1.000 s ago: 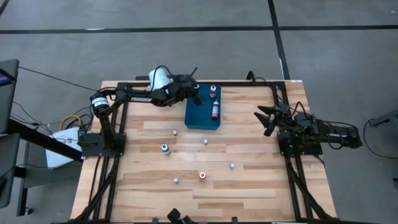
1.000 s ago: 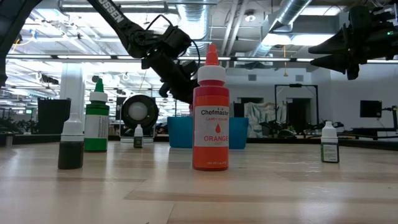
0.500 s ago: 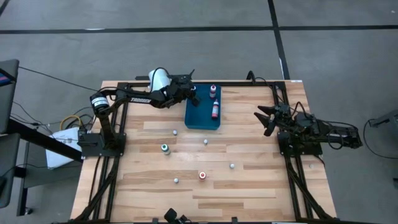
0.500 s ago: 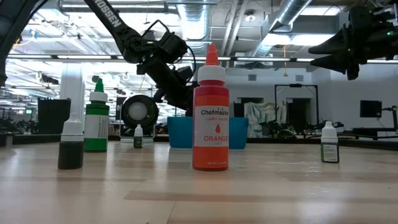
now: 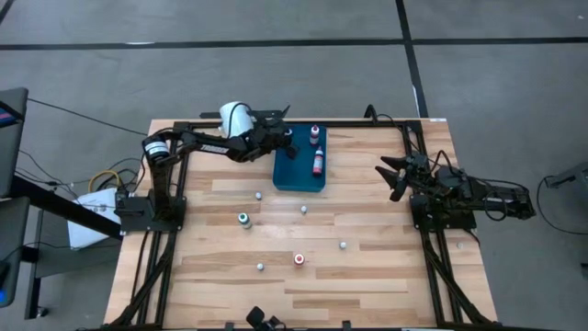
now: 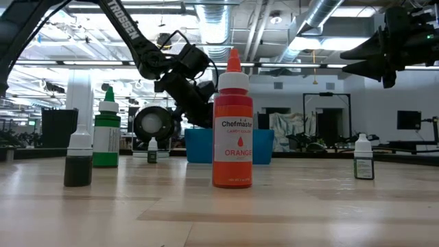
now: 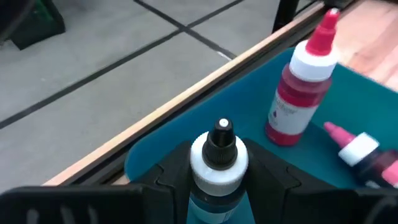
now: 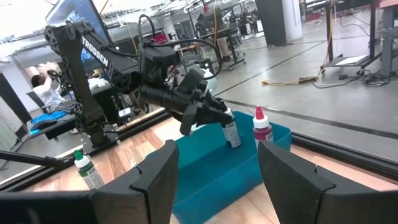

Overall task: Pick & Place food coloring
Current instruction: Put the large black food coloring bottle into the blue bin

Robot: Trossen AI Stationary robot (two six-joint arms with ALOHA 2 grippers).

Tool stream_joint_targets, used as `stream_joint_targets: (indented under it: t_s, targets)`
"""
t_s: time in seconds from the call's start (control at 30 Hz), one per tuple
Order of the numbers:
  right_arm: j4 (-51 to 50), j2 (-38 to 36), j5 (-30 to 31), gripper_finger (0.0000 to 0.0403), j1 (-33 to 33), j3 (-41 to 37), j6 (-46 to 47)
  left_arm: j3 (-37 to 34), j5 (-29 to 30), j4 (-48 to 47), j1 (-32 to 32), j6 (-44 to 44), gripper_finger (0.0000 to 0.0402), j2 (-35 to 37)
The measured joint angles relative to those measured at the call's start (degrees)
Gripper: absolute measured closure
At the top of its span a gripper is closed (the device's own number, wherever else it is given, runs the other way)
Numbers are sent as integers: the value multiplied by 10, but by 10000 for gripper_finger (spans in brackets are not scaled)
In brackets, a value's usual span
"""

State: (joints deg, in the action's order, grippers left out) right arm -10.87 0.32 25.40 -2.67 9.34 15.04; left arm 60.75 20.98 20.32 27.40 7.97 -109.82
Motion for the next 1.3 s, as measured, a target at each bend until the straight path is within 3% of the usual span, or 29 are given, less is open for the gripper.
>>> stream_joint_targets:
  t_s: [0.4, 0.63, 1.3]
  targets:
    - [-2, 0, 1, 196, 0, 0, 0, 0, 4, -1, 5, -3, 291, 0]
    - [-2, 0, 1, 196, 0, 0, 0, 0, 0, 0, 5, -3, 244, 0]
    - [-3, 0, 1, 196, 0, 0, 0, 0, -2, 8, 5, 17, 180, 0]
